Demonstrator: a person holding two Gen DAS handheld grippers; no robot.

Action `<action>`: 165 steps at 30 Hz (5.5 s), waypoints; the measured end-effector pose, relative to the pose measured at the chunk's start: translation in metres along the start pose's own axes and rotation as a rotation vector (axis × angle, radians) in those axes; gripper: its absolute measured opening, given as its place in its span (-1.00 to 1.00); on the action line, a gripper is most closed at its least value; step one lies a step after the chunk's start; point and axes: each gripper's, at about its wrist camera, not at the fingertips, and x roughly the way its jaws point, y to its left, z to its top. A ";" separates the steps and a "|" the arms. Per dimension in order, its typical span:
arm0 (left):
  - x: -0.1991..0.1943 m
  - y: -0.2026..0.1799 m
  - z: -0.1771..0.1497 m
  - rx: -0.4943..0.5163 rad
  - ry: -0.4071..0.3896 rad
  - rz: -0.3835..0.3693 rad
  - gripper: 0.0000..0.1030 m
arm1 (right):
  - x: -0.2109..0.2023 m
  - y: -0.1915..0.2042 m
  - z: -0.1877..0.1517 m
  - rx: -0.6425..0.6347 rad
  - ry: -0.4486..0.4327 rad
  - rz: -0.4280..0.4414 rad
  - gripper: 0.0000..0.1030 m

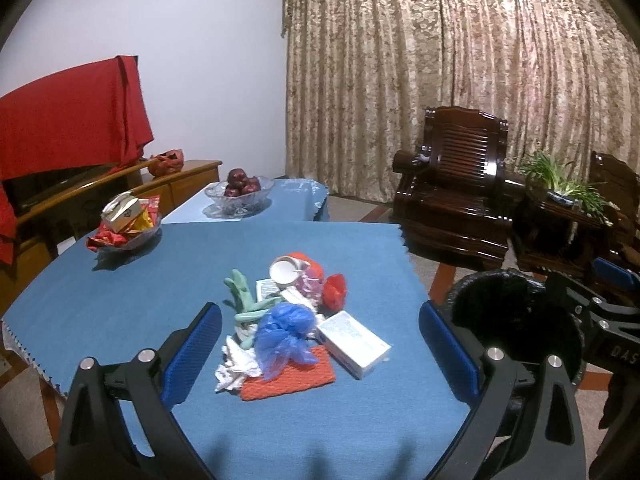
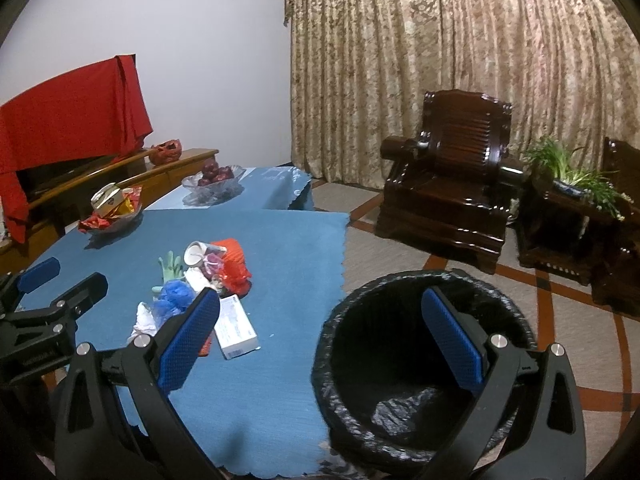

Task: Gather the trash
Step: 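Grasp the white box with the right gripper while the left grasps the blue bag, then carry the white box and blue bag over the bin and release both, then grasp white tissue with the left gripper while the right grasps another tissue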

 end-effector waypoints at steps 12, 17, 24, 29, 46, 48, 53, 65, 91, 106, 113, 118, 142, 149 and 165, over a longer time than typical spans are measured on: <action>0.047 0.071 -0.027 -0.024 0.048 0.140 0.88 | 0.081 0.054 -0.009 -0.038 0.071 0.164 0.91; 0.072 0.092 -0.043 -0.028 0.091 0.162 0.88 | 0.129 0.081 -0.023 -0.072 0.136 0.222 0.90; 0.096 0.110 -0.057 -0.042 0.118 0.168 0.88 | 0.187 0.101 -0.054 -0.139 0.253 0.232 0.60; 0.109 0.115 -0.062 -0.055 0.143 0.154 0.85 | 0.213 0.106 -0.068 -0.187 0.311 0.228 0.59; 0.140 0.082 -0.059 -0.032 0.174 0.044 0.64 | 0.232 0.093 -0.074 -0.168 0.395 0.294 0.05; 0.146 0.073 -0.058 -0.023 0.173 0.022 0.59 | 0.227 0.086 -0.067 -0.144 0.377 0.277 0.04; 0.163 0.054 -0.057 0.008 0.171 -0.010 0.49 | 0.216 0.065 -0.057 -0.093 0.353 0.248 0.04; 0.193 0.037 -0.067 0.019 0.239 -0.038 -0.70 | 0.201 0.057 -0.054 -0.088 0.335 0.231 0.04; 0.108 -0.077 -0.008 0.097 0.093 -0.367 -0.85 | 0.084 -0.074 -0.024 0.051 0.163 0.001 0.04; 0.123 -0.180 0.001 0.162 0.154 -0.615 -0.20 | 0.054 -0.153 -0.055 0.127 0.192 -0.233 0.44; 0.122 -0.165 0.006 0.143 0.120 -0.570 0.56 | 0.045 -0.160 -0.059 0.144 0.175 -0.272 0.86; 0.117 -0.130 0.010 0.119 0.087 -0.477 0.88 | 0.048 -0.150 -0.054 0.179 0.175 -0.224 0.90; 0.118 0.079 -0.047 -0.015 0.141 0.010 0.85 | 0.124 0.034 -0.027 -0.001 0.155 0.156 0.90; 0.135 0.109 -0.071 -0.061 0.198 0.050 0.79 | 0.148 0.067 -0.034 -0.039 0.174 0.190 0.90; 0.182 0.123 -0.100 -0.147 0.357 -0.034 -0.43 | 0.168 0.079 -0.047 -0.061 0.231 0.200 0.89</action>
